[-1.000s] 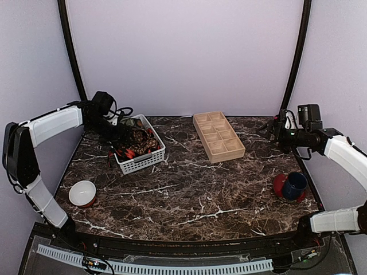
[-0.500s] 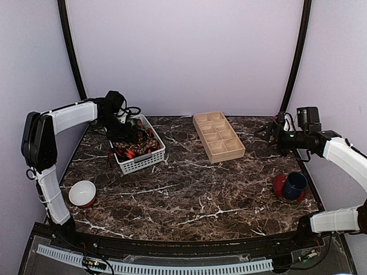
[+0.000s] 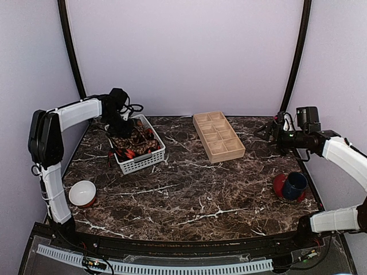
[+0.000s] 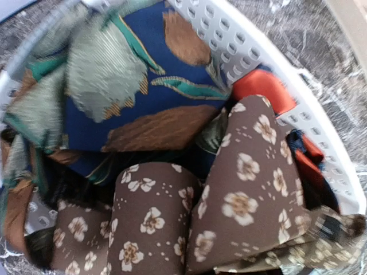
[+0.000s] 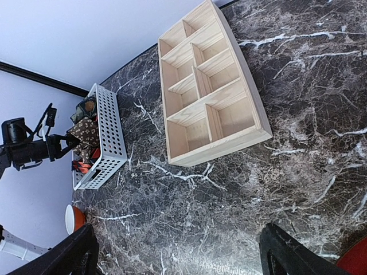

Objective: Roll the ties
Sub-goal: Pick up the tie from the tie pile.

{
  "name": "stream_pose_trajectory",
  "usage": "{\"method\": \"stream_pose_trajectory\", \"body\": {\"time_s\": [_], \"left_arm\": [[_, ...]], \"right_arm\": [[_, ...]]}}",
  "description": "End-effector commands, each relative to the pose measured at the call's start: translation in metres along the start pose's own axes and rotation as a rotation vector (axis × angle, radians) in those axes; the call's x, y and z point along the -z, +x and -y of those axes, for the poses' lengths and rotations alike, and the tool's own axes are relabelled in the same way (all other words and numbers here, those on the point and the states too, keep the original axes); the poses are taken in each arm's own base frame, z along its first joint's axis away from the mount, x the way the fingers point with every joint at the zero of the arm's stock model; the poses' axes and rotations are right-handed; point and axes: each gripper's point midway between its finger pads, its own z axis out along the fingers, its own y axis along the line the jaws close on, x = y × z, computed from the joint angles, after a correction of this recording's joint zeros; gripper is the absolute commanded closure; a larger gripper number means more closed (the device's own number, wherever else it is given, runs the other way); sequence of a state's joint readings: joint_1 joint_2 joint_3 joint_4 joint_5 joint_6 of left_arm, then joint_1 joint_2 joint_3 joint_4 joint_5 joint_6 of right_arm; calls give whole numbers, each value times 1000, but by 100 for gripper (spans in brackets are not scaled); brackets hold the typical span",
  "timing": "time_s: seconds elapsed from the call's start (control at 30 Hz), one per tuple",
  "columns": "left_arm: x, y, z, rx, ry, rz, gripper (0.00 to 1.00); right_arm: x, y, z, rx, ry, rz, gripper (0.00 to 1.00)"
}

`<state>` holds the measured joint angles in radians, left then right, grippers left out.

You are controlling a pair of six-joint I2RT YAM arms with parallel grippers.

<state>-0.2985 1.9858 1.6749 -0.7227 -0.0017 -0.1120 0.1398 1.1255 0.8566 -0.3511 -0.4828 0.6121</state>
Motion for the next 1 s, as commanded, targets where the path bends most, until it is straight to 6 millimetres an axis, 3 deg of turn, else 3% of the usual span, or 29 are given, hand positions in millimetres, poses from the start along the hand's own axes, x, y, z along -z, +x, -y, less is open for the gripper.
{"method": "stream_pose_trajectory", "body": {"time_s": [0.0, 0.27, 0.53, 0.7, 0.83, 0.97], "left_arm": [[85, -36, 7, 3, 36, 193, 100], [198, -61, 44, 19, 266, 441, 100], [316, -80, 108, -72, 555, 699, 100], [399, -79, 151, -191, 739, 829, 100], [458, -72, 165, -211, 915, 928, 100], [499, -60, 177, -244, 1075, 952, 100]], "right_arm": [[7, -18, -17, 27, -46, 49, 2], [11, -25, -25, 39, -65, 67, 2], [13, -32, -36, 42, -103, 80, 2], [14, -36, -41, 48, -123, 87, 2], [15, -38, -47, 52, -139, 88, 2], [16, -39, -50, 54, -158, 91, 2]]}}
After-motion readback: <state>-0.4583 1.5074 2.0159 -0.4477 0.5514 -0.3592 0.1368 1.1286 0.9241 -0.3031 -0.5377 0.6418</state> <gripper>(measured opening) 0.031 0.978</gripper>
